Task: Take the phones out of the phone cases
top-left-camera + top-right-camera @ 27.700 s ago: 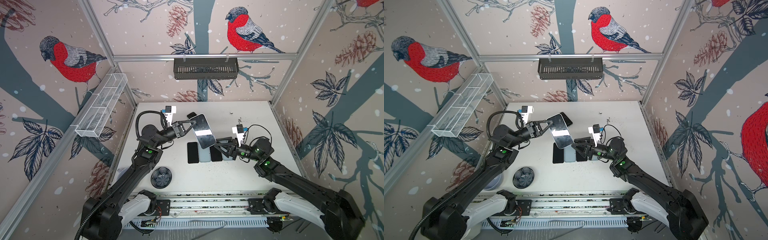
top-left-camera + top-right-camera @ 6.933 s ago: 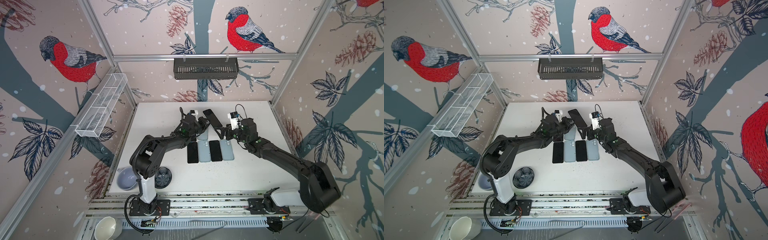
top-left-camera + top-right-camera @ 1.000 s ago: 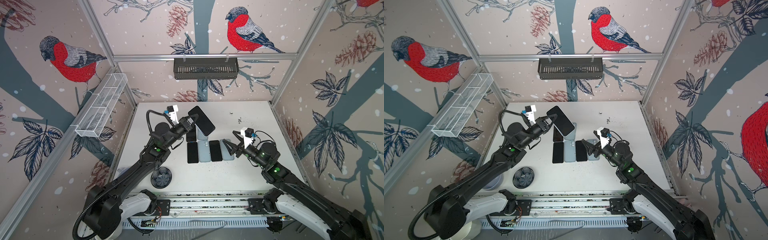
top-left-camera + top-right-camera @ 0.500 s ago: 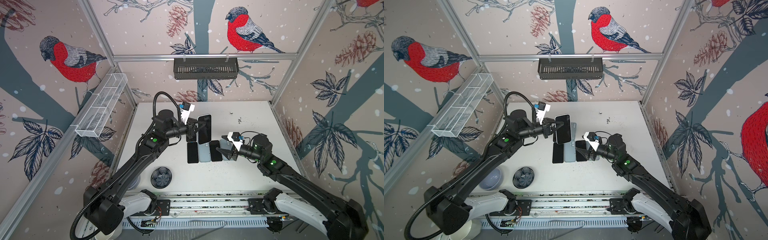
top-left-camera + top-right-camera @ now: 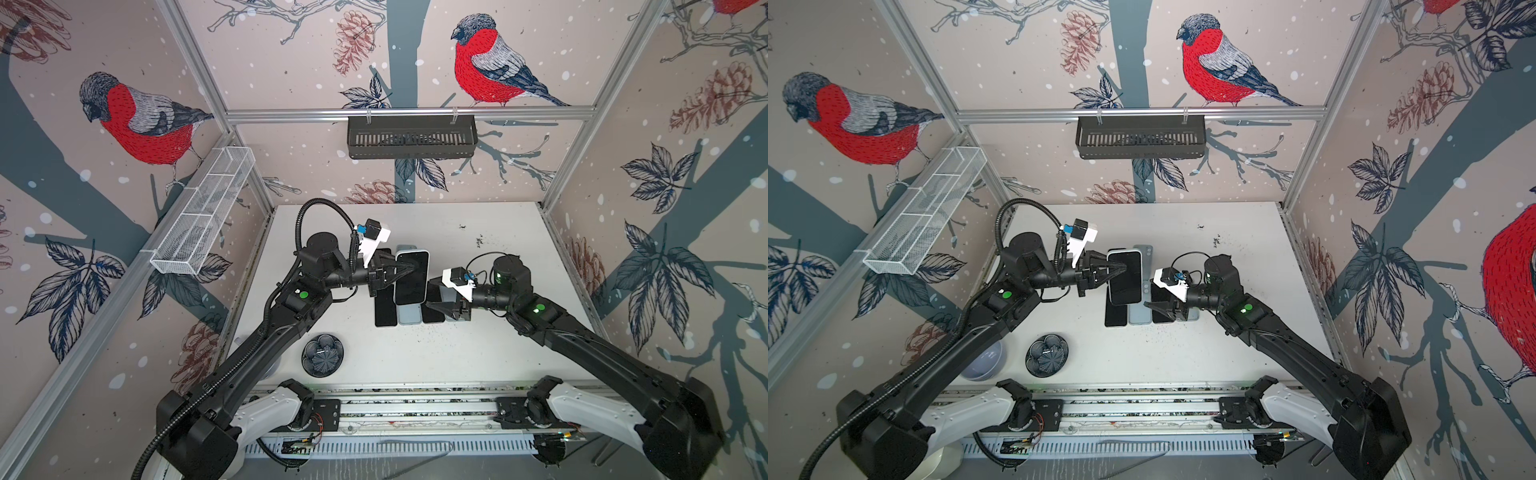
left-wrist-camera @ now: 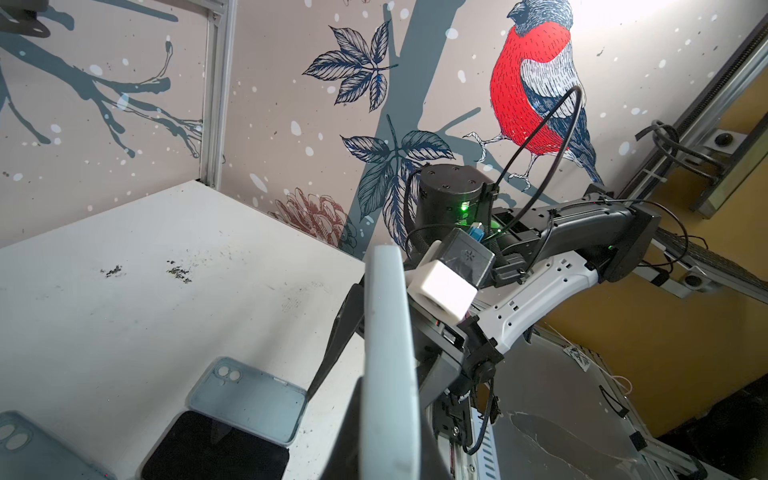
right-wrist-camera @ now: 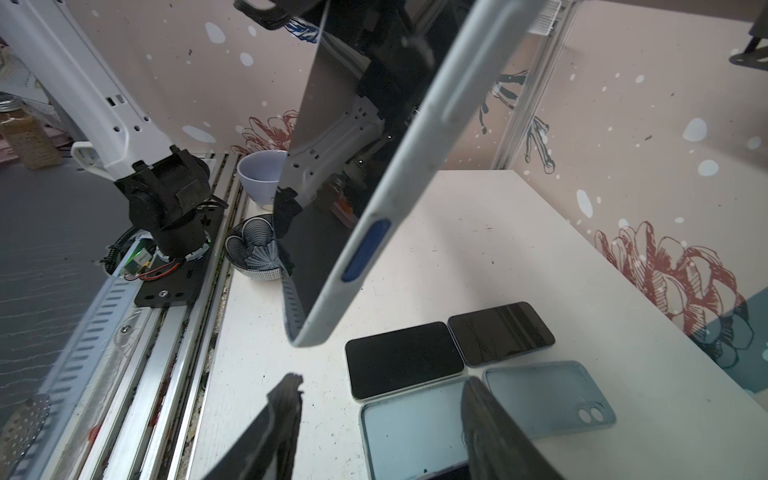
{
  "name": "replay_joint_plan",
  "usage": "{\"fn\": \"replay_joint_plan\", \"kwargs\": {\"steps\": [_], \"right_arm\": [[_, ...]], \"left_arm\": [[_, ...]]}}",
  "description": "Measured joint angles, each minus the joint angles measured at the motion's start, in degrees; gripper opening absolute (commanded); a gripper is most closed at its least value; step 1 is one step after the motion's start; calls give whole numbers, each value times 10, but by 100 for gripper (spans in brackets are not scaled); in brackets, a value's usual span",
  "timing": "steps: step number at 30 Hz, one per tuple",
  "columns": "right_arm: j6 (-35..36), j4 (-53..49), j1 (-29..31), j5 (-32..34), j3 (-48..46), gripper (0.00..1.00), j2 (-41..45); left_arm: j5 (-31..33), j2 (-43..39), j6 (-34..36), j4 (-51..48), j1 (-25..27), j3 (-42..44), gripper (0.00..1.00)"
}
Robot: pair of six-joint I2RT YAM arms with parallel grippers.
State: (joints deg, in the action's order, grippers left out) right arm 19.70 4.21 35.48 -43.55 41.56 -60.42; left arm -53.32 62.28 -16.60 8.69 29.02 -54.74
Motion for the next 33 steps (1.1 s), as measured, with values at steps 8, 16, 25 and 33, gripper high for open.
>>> {"fn": "replay_joint_plan", "kwargs": {"steps": [8, 16, 25, 33], "right_arm": [[13, -5, 17, -22, 18, 52, -16], [16, -14, 33, -26, 34, 45, -31], [27, -28, 36, -32, 42, 20, -41], [35, -65, 36, -43, 54, 5, -48]], "left_arm": [[-12, -1, -6, 14, 0, 5, 0], [-17, -3, -12, 26, 0, 12, 0], [-8, -1, -14, 30, 0, 13, 0], [-19, 1, -13, 47, 1, 15, 0]]}}
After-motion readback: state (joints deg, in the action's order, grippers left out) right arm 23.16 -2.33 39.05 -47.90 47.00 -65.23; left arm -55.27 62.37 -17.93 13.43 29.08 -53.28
